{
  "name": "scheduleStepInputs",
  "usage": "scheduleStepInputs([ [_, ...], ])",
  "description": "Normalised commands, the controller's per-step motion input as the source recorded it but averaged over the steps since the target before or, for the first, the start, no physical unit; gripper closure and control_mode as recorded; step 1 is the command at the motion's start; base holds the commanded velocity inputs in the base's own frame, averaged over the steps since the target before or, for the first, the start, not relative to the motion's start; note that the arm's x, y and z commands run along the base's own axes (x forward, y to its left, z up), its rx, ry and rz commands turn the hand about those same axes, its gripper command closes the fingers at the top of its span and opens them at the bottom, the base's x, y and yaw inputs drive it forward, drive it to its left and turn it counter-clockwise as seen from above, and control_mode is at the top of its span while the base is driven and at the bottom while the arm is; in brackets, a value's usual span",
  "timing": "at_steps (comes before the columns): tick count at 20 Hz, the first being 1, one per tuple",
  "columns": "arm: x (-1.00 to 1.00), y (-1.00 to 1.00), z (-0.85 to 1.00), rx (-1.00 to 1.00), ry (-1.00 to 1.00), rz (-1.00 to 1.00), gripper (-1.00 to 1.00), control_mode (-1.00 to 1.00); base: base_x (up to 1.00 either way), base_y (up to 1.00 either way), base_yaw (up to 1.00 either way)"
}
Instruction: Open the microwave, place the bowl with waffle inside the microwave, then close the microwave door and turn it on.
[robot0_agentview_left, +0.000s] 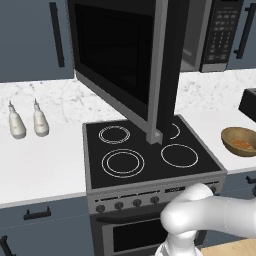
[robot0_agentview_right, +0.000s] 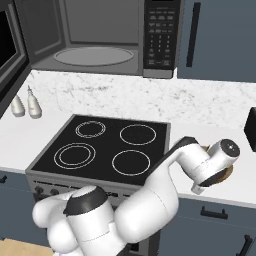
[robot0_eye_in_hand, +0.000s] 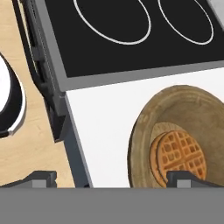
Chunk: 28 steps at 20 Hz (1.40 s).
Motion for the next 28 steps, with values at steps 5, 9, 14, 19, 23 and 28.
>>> scheduleStepInputs([
  [5, 0.21, 0.00, -0.38, 0.00, 0.00, -0.04, -1.00, -1.00, 0.00, 0.00, 0.00],
  [9, 0.27, 0.00, -0.36, 0.00, 0.00, -0.05, -1.00, -1.00, 0.00, 0.00, 0.00],
  [14, 0.48, 0.00, -0.30, 0.00, 0.00, -0.03, -1.00, -1.00, 0.00, 0.00, 0.00],
  [19, 0.38, 0.00, -0.37, 0.00, 0.00, -0.02, -1.00, -1.00, 0.00, 0.00, 0.00],
  [23, 0.29, 0.00, -0.42, 0.00, 0.00, -0.02, 1.00, -1.00, 0.00, 0.00, 0.00],
  [28, 0.15, 0.00, -0.37, 0.00, 0.00, -0.01, 1.00, -1.00, 0.00, 0.00, 0.00],
])
